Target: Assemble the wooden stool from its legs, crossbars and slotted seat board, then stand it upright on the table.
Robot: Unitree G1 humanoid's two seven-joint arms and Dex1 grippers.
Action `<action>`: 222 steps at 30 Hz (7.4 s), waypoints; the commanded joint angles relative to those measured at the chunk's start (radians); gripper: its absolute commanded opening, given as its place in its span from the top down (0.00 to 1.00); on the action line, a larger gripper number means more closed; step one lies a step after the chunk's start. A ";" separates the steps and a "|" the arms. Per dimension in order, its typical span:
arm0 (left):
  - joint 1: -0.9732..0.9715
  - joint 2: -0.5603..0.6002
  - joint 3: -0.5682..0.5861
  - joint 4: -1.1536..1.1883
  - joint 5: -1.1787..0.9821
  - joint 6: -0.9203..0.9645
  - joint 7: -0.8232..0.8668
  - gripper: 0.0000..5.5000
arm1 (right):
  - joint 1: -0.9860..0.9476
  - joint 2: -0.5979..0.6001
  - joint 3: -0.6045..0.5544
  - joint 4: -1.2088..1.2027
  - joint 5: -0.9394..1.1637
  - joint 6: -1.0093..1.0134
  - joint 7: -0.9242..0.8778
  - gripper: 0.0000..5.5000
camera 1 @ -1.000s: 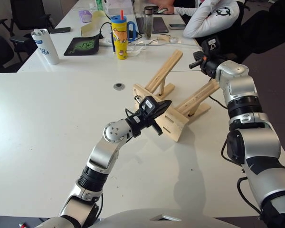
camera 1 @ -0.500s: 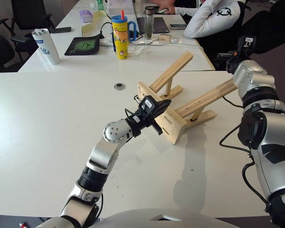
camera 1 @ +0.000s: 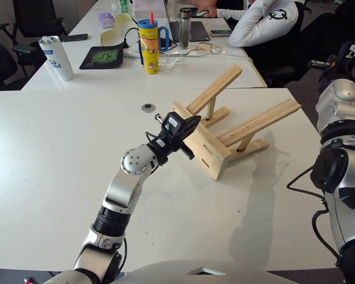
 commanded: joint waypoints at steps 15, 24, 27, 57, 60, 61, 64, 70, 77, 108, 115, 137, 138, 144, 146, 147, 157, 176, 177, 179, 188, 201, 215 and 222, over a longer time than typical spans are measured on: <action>0.005 0.043 0.126 0.054 0.027 -0.040 0.103 1.00 | 0.756 0.373 0.170 -1.122 -0.096 0.482 -0.177 1.00; 0.018 0.090 0.137 0.180 0.069 -0.113 0.099 1.00 | 0.627 0.443 0.236 -1.058 -0.082 0.630 -0.115 1.00; -0.003 0.110 0.158 0.248 0.084 -0.154 0.109 1.00 | 0.616 0.462 0.243 -1.052 -0.080 0.676 -0.109 1.00; -0.584 0.318 0.134 1.384 0.333 -0.640 0.152 1.00 | 0.630 0.465 0.347 -1.052 0.244 0.680 0.629 1.00; -0.577 0.326 0.134 1.384 0.335 -0.643 0.152 1.00 | 0.652 0.423 0.385 -1.120 0.319 0.730 0.774 1.00; -0.587 0.316 0.129 1.389 0.338 -0.643 0.147 1.00 | 0.680 0.397 0.393 -1.170 0.350 0.754 0.821 1.00; -0.605 0.300 0.119 1.395 0.343 -0.644 0.139 1.00 | 0.732 0.314 0.413 -1.260 0.421 0.814 0.949 1.00; -0.605 0.297 0.119 1.397 0.345 -0.651 0.133 1.00 | 0.677 0.284 0.364 -1.135 0.346 0.719 0.861 1.00; -0.580 0.298 0.120 1.387 0.342 -0.663 0.133 1.00 | 0.684 0.147 0.314 -1.171 0.405 0.746 0.997 1.00; 0.139 0.180 -0.084 0.199 0.176 -0.130 -0.170 1.00 | 0.705 0.321 0.464 -1.237 0.162 0.776 0.587 1.00; 0.131 0.180 -0.087 0.129 0.183 -0.067 -0.147 1.00 | 0.636 0.301 0.452 -1.075 0.154 0.729 0.662 1.00; 0.177 0.168 -0.073 0.094 0.187 -0.043 -0.082 1.00 | 0.513 0.347 0.093 -0.802 0.289 0.504 0.528 1.00; 0.181 0.165 -0.071 0.090 0.186 -0.041 -0.079 1.00 | 0.508 0.343 0.090 -0.791 0.278 0.490 0.510 1.00; 0.183 0.159 -0.068 0.082 0.186 -0.036 -0.070 1.00 | 0.545 0.297 0.147 -0.672 0.178 0.457 0.475 1.00; 0.183 0.159 -0.067 0.081 0.185 -0.036 -0.070 1.00 | 0.560 0.286 0.157 -0.619 0.145 0.419 0.467 1.00; 0.183 0.160 -0.067 0.080 0.185 -0.036 -0.070 1.00 | 0.561 0.282 0.151 -0.592 0.140 0.403 0.457 1.00; 0.188 0.173 -0.067 0.059 0.179 -0.025 -0.082 1.00 | 0.526 0.205 0.061 -0.335 0.077 0.141 0.241 1.00; 0.401 0.379 -0.138 -0.211 0.123 0.128 -0.292 1.00 | 0.615 -0.388 0.221 -0.242 0.037 0.274 1.304 1.00; 0.407 0.386 -0.129 -0.214 0.126 0.132 -0.285 1.00 | 0.580 -0.408 0.243 -0.216 0.011 0.251 1.334 1.00; 0.391 0.399 -0.081 -0.172 0.132 0.121 -0.259 1.00 | 0.546 -0.462 0.276 -0.202 -0.020 0.195 1.426 1.00; 0.348 0.371 0.029 -0.113 0.127 0.103 -0.154 1.00 | 0.806 -0.580 0.568 -0.822 0.385 0.369 1.621 1.00; 0.337 0.349 0.023 -0.125 0.119 0.107 -0.142 1.00 | 0.980 -0.419 0.540 -0.931 0.313 0.447 1.412 1.00; 0.323 0.365 0.041 -0.089 0.108 0.098 -0.150 1.00 | 0.769 0.060 0.457 -0.666 0.097 0.285 0.710 1.00; 0.413 0.433 0.146 -0.009 0.081 0.071 -0.171 1.00 | 0.717 0.251 0.461 -0.690 0.058 0.329 0.542 1.00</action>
